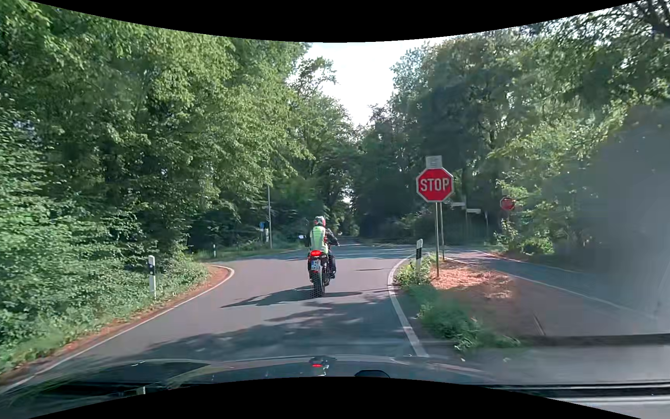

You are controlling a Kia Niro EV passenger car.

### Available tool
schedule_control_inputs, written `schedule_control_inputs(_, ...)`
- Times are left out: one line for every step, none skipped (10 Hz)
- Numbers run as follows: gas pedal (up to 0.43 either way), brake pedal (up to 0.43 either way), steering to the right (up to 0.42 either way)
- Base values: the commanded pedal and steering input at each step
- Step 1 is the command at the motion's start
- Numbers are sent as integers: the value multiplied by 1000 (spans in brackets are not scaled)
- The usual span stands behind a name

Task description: Follow the waypoints while adhering to traffic rules and regulations

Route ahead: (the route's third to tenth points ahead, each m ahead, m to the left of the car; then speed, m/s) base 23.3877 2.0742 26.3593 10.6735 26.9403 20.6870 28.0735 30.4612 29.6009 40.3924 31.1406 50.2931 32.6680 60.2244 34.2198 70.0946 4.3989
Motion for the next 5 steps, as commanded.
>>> schedule_control_inputs(20,0,-1)
schedule_control_inputs(20,0,1)
schedule_control_inputs(20,0,1)
schedule_control_inputs(20,0,4)
schedule_control_inputs(20,0,8)
